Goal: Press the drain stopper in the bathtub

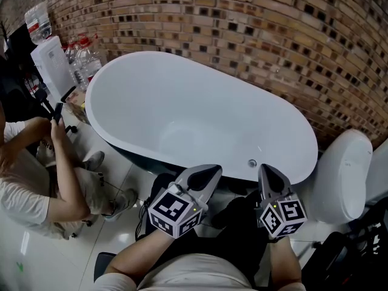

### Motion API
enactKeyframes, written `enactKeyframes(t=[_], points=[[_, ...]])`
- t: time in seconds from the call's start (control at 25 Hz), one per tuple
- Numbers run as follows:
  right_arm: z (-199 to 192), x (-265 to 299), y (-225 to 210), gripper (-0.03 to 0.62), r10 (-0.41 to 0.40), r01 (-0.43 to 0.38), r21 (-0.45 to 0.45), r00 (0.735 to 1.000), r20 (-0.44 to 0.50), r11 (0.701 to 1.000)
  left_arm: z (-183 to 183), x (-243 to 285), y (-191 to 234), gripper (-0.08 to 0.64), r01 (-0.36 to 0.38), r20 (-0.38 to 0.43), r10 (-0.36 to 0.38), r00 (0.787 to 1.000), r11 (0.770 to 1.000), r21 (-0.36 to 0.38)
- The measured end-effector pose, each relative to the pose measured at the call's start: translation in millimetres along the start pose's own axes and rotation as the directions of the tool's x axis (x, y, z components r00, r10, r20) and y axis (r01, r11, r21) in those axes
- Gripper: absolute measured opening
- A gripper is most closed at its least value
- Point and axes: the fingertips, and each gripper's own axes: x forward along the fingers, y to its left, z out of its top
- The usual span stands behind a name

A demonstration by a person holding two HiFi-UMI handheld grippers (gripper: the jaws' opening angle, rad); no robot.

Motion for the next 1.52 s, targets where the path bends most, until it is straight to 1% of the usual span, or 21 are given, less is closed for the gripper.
enactKeyframes(t=[0.4, 0.8, 1.2, 1.52], points=[[2.6, -1.9, 1.1, 0.015, 0.009, -0.010, 0.035, 1.000, 0.025, 0.999, -0.2, 0.1, -2.1, 0.003, 0.010, -0.002, -0.010, 1.000, 1.000, 0.001], [5.9, -3.1, 11.5, 0.015, 0.040, -0.040, 0.018, 0.999, 0.022, 0.999, -1.8, 0.3, -6.1, 0.003, 0.016, -0.011, -0.016, 1.000, 1.000, 0.006], [3.3, -3.9, 9.1, 0.015, 0.036, -0.036, 0.011, 0.999, 0.010, 0.999, -3.9, -1.1, -3.3, 0.003, 0.007, -0.018, -0.007, 1.000, 1.000, 0.010], [-1.5, -6.1, 4.7, 0.015, 0.030, -0.030, 0.025, 1.000, 0.005, 0.999, -5.2, -3.1, 1.4, 0.003, -0.010, -0.016, 0.010, 1.000, 1.000, 0.016]])
